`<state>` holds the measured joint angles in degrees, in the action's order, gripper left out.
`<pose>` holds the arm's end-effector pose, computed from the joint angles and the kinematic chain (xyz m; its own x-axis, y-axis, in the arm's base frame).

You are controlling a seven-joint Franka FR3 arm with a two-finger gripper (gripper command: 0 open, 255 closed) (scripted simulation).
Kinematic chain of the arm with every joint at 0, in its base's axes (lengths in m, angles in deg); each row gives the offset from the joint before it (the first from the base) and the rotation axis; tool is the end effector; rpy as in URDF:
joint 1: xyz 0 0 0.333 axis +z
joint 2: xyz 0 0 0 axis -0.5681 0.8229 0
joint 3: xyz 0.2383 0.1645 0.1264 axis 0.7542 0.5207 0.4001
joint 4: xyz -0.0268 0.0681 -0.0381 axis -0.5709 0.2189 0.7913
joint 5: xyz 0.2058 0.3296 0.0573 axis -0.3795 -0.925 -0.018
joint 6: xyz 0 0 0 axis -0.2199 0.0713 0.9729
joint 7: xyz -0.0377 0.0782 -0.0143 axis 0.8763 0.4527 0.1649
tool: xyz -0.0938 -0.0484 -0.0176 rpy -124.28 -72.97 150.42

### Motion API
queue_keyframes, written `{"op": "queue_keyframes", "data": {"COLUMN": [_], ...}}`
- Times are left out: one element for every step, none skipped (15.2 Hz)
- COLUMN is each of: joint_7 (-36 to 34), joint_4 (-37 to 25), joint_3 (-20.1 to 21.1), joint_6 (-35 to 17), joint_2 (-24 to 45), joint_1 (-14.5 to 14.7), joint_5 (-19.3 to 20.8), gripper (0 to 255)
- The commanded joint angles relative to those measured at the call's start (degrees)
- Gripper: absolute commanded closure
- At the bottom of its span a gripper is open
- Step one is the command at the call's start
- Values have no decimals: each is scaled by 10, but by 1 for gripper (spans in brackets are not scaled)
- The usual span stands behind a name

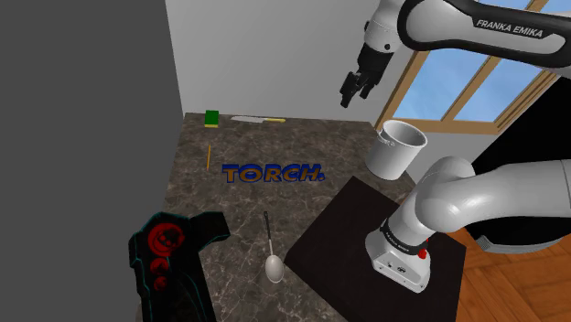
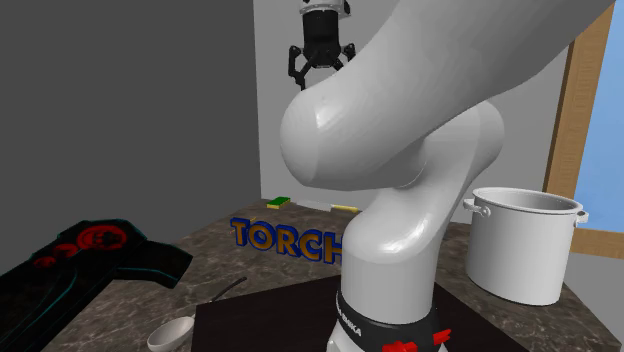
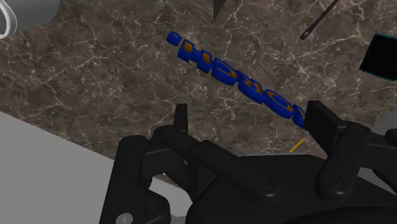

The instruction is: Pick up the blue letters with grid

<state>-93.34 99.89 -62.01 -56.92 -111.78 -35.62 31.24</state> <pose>0.3164 -0.0326 0.5711 0.9816 -0.1708 0.0851 -0.1776 -0.9809 0.0799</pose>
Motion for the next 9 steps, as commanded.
{"op": "queue_keyframes", "data": {"joint_7": [0, 17, 35, 52, 69, 87, 104, 122, 140], "joint_4": [0, 13, 26, 38, 49, 59, 68, 76, 83], "joint_3": [0, -8, -16, -25, -33, -41, -50, -58, -66], "joint_6": [0, -22, -44, -67, -89, -112, -135, -158, -181], "joint_2": [0, 6, 14, 23, 33, 44, 56, 69, 83], "joint_1": [0, 4, 9, 13, 18, 22, 27, 32, 36], "joint_5": [0, 3, 7, 10, 13, 16, 19, 21, 23], "gripper": [0, 0, 0, 0, 0, 0, 0, 0, 0]}}
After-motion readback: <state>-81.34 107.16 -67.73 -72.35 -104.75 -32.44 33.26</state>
